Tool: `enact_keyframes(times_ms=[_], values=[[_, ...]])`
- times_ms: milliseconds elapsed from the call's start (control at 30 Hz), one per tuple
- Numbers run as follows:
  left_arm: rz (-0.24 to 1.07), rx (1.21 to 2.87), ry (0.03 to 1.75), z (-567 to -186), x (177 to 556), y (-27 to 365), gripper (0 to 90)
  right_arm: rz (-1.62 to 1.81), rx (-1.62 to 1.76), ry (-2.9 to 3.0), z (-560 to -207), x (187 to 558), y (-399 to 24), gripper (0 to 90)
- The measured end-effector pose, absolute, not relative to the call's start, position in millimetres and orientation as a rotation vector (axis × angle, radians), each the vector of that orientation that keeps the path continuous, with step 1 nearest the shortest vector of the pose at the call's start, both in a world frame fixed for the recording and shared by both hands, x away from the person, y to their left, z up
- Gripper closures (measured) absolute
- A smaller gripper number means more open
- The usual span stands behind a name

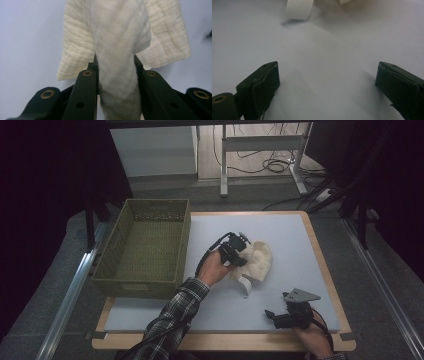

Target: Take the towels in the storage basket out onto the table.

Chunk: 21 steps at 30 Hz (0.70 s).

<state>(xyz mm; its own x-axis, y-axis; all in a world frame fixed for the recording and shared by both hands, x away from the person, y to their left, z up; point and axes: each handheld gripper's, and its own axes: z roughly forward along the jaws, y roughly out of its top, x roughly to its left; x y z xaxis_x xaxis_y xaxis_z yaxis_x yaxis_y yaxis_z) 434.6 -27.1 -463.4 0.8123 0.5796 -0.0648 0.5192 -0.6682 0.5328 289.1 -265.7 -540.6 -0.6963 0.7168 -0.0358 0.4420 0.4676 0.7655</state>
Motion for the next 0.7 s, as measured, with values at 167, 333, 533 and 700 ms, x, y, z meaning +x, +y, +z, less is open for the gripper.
enact_keyframes(times_ms=[167, 333, 533, 700], values=[[0.144, 2.47, 0.797, -476, 430, -32, 72.0, 1.084, 0.977, 2.369, -541, 289, -266, 5.5], [0.135, 2.465, 0.759, -489, 428, -35, 57.6, 1.081, 0.976, 2.368, -541, 289, -266, 5.5], [0.114, 2.385, 0.755, -480, 420, -23, 29.2, 1.075, 0.975, 2.375, -540, 290, -265, 5.3], [0.138, 2.353, 0.746, -471, 412, -11, 27.2, 1.058, 0.973, 2.391, -539, 291, -264, 4.9]])
